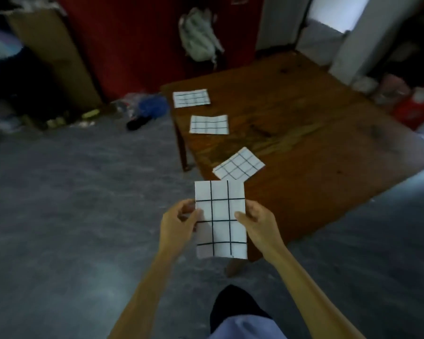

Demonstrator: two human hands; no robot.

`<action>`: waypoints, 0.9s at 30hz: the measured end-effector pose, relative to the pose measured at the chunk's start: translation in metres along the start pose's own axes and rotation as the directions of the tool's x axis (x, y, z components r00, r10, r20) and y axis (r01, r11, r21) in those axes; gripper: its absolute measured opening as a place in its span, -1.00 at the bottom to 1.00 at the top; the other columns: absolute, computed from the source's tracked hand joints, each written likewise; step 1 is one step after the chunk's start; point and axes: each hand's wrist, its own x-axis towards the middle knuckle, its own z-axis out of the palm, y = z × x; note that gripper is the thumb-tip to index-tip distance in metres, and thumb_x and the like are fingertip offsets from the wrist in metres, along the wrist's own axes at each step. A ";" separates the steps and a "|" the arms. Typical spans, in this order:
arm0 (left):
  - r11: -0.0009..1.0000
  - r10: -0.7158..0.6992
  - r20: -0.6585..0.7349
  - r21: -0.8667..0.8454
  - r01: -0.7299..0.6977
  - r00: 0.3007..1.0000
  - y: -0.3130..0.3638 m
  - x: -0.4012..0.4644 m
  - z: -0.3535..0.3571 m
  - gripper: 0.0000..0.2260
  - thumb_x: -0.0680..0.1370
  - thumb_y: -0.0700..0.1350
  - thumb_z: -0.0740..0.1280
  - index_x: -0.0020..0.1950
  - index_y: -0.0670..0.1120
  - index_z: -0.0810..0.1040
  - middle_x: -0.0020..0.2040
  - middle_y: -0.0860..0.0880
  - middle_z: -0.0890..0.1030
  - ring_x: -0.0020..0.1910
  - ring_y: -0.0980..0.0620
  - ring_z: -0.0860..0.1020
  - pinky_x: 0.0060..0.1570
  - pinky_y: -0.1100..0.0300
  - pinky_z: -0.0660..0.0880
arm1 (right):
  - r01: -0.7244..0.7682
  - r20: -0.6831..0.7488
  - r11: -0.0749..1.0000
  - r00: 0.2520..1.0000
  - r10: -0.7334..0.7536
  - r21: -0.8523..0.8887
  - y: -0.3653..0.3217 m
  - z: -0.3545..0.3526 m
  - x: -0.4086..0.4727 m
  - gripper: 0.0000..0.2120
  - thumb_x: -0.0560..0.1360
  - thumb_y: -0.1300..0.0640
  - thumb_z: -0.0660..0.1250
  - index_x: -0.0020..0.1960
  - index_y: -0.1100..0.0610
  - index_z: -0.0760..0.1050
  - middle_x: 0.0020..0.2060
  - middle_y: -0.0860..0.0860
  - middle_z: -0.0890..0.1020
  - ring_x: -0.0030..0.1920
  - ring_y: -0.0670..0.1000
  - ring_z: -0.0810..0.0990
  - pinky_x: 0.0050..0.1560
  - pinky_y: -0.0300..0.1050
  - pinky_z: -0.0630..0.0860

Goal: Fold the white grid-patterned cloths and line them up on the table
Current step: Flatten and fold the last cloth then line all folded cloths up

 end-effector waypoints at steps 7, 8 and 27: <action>0.996 0.034 0.357 0.069 -0.062 0.934 0.010 0.058 0.059 -0.82 0.51 -0.17 0.40 0.10 -0.03 0.58 -0.08 0.03 0.65 -0.14 0.07 0.63 -0.19 0.18 0.61 | -0.069 -0.375 0.994 0.922 0.096 0.082 0.026 -0.024 0.014 -0.81 0.52 0.17 0.34 -0.02 -0.13 0.53 -0.08 -0.13 0.65 -0.07 -0.16 0.63 -0.10 -0.27 0.57; 0.994 0.040 0.393 0.075 -0.076 0.919 0.012 0.066 0.071 -0.84 0.51 -0.18 0.40 0.06 -0.01 0.58 -0.08 0.04 0.65 -0.14 0.09 0.63 -0.21 0.22 0.60 | -0.077 -0.413 0.991 0.904 0.115 0.107 0.032 -0.027 0.018 -0.81 0.51 0.18 0.34 -0.03 -0.13 0.53 -0.08 -0.12 0.65 -0.08 -0.15 0.63 -0.12 -0.27 0.57; 0.886 -0.097 0.747 0.366 -0.285 0.657 -0.016 0.194 0.215 -0.72 0.53 -0.14 0.36 0.24 -0.04 0.51 0.14 -0.01 0.58 0.10 0.04 0.57 0.01 -0.01 0.60 | -0.256 -0.722 0.900 0.538 0.435 0.352 0.116 -0.043 0.103 -0.70 0.53 0.09 0.34 0.25 0.11 0.50 0.01 -0.07 0.61 0.01 -0.09 0.60 -0.02 -0.15 0.60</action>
